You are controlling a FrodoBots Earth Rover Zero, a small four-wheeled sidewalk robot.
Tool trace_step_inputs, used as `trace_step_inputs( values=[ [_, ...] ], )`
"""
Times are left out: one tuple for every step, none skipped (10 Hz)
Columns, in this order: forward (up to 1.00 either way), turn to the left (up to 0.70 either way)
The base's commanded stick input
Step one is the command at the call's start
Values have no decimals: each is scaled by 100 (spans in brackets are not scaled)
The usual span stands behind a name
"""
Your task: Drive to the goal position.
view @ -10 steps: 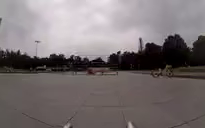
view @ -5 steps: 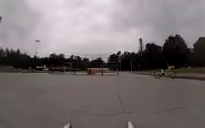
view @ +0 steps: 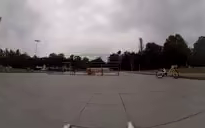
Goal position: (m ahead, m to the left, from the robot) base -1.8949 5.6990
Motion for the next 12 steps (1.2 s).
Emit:
trace_step_inputs(
  values=[
    [70, 0],
    [70, 0],
    [70, 0],
    [70, 0],
    [70, 0],
    [70, 0],
    [70, 0],
    [70, 0],
    [70, 0],
    [70, 0],
    [70, 0],
    [70, 0]
  ],
)
